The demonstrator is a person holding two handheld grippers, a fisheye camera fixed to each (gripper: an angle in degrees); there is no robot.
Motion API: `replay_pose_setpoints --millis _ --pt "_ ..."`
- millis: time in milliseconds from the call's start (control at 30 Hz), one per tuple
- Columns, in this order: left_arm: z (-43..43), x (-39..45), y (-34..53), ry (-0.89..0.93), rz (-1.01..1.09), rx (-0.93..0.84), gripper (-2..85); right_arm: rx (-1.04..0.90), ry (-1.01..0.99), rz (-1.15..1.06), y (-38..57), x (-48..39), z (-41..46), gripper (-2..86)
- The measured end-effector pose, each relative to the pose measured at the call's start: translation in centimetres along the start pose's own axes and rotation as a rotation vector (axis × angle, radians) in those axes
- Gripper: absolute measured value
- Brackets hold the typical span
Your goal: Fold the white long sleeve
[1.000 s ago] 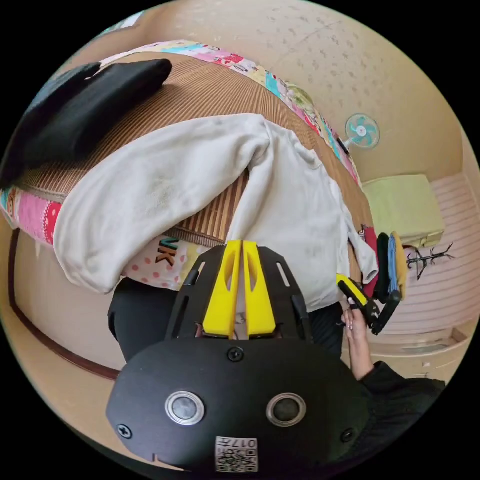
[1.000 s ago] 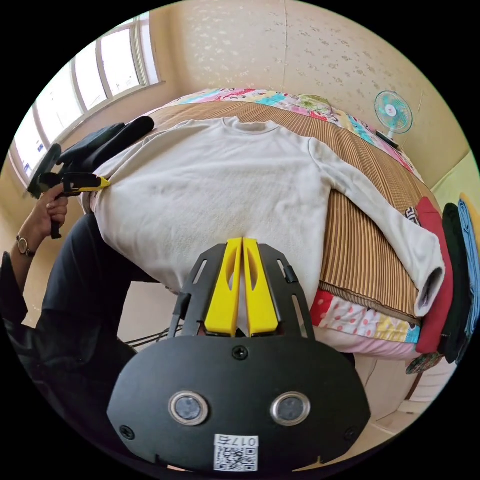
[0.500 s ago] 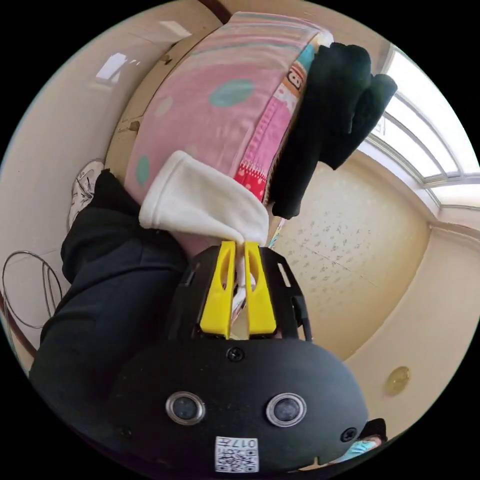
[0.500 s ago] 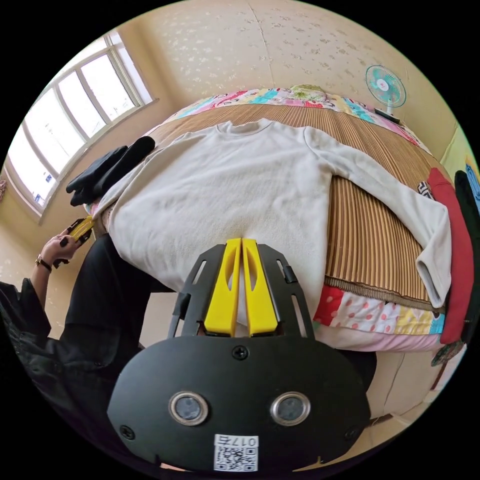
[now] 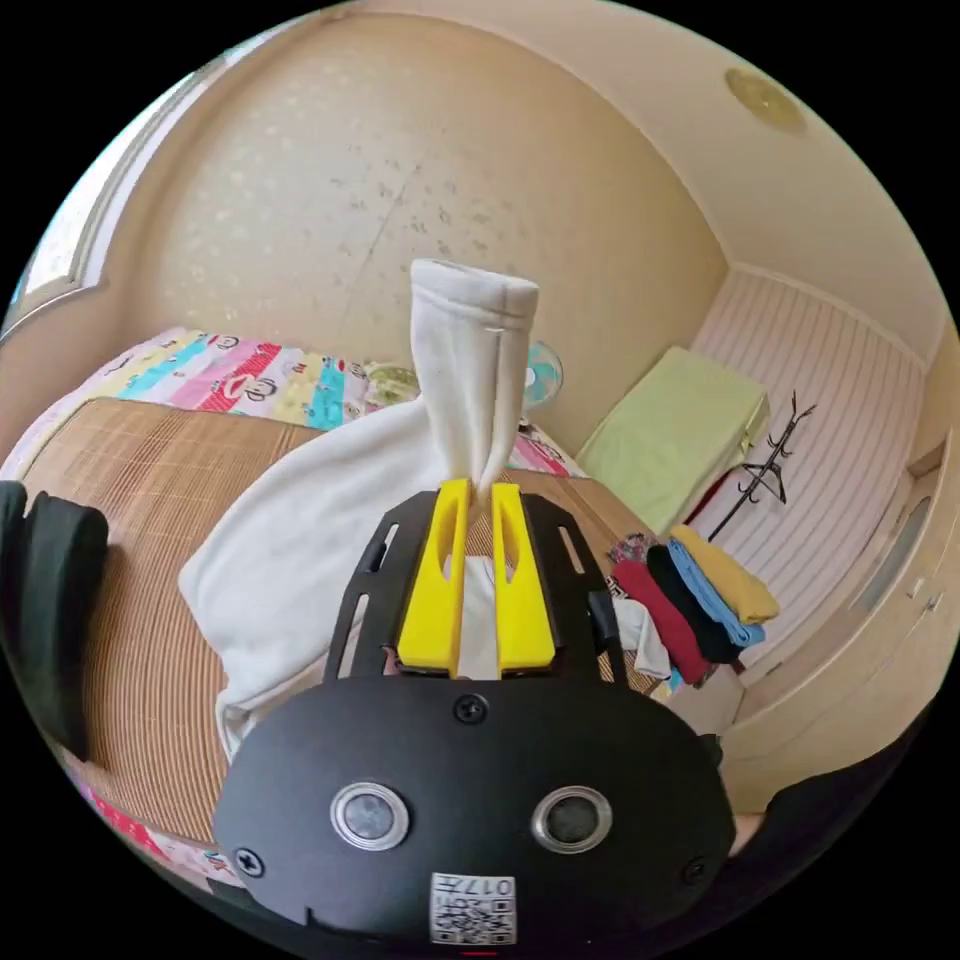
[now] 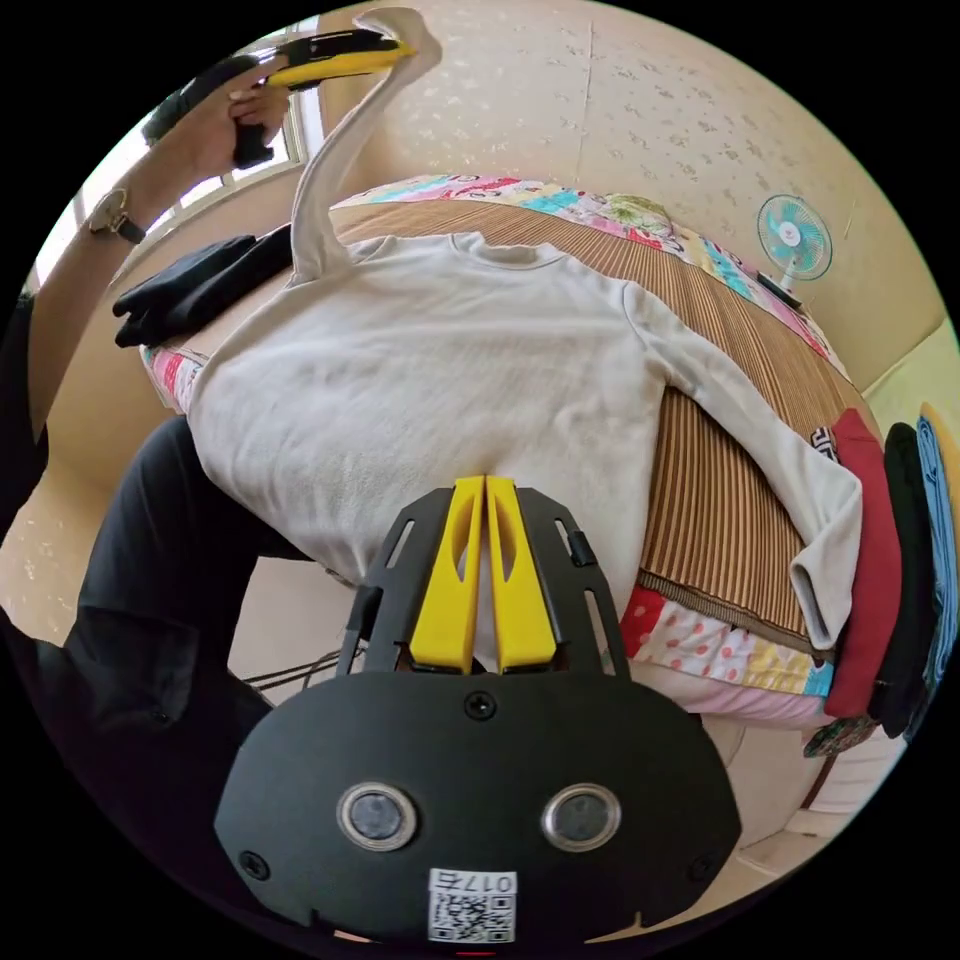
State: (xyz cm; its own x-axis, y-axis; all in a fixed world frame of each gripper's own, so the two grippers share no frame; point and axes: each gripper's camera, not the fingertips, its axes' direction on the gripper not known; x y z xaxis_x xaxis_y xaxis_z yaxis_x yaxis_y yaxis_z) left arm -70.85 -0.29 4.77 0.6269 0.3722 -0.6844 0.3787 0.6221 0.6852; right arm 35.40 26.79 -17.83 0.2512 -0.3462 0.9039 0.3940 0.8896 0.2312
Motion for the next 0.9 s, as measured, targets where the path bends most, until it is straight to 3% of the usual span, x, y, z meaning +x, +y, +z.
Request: replay_pose_setpoints --millis 67,133,267,333,400,467,500,567,667,767,900 --pt "11.6 5.0 4.6 0.034 0.094 -0.289 7.3 -0.025 -0.043 0.061 0.5 1.9 -1.4 1.8" --pt "16.0 7.7 9.0 -0.007 0.135 -0.411 7.5 -0.023 0.033 0.111 1.3 3.9 -3.2 3.5" --pt "15.5 10.8 16.8 -0.008 0.182 -0.435 7.2 0.059 0.451 0.158 4.5 9.7 -8.1 9.3" --pt "13.9 10.5 19.2 -0.004 0.136 -0.446 6.8 0.043 0.579 0.174 5.2 12.8 -8.5 10.8" --pt "12.1 9.5 21.3 0.037 0.067 -0.462 6.6 -0.037 0.577 0.189 5.1 16.4 -7.1 12.2" --pt "9.8 8.0 23.9 0.071 -0.024 -0.484 6.6 -0.227 0.330 0.211 5.2 21.2 -2.9 12.4" --pt "9.2 7.6 24.5 0.069 -0.047 -0.485 6.5 -0.202 0.286 0.250 5.3 22.0 -3.0 11.9" --pt "6.3 5.9 26.5 0.053 -0.147 -0.454 6.5 -0.052 0.149 0.396 4.9 23.0 -6.3 5.2" --pt "3.0 3.7 28.3 0.056 -0.266 -0.403 6.4 0.243 -0.014 0.463 2.1 20.9 -11.5 3.9" --pt "1.0 1.5 29.7 0.106 -0.388 -0.365 6.3 0.394 -0.231 0.350 -6.0 16.7 -14.1 3.5" --pt "0.4 1.2 30.8 0.095 -0.425 -0.350 5.7 0.411 -0.482 0.113 -17.6 7.9 -13.5 3.9"
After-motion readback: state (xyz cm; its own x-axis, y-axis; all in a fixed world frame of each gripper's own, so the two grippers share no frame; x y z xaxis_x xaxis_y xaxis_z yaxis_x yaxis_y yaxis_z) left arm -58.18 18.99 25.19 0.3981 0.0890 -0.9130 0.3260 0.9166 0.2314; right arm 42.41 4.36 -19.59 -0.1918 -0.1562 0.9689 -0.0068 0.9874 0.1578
